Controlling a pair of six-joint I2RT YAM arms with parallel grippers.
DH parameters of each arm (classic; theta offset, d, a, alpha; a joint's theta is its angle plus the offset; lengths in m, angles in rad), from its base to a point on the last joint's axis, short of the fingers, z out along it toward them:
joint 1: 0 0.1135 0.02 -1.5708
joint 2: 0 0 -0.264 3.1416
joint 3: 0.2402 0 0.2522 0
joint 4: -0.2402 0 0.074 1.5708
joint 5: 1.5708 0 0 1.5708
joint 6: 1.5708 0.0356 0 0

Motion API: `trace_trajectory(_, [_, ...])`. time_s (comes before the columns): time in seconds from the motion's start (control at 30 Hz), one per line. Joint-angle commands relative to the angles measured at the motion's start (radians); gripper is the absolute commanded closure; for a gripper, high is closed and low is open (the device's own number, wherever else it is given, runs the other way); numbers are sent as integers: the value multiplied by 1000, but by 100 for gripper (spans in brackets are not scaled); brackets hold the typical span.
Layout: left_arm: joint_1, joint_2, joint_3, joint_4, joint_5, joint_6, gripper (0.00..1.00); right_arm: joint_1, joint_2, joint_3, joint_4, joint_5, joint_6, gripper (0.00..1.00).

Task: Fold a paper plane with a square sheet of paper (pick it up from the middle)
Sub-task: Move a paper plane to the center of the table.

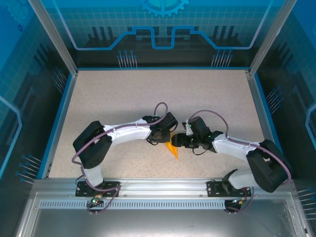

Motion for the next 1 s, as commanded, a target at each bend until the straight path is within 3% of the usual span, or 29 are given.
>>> trace_trajectory(0.0, [-1, -17, -17, 3, -17, 12, 89, 19, 37, 31, 57, -49, -13, 34])
trace_trajectory(0.5, [2, -27, -28, 7, -17, 12, 89, 66, 105, 58, 75, -61, -20, 41])
trace_trajectory(0.97, [5, -39, -39, 12, -16, 17, 88, 109, 163, 104, -6, 34, -45, 59])
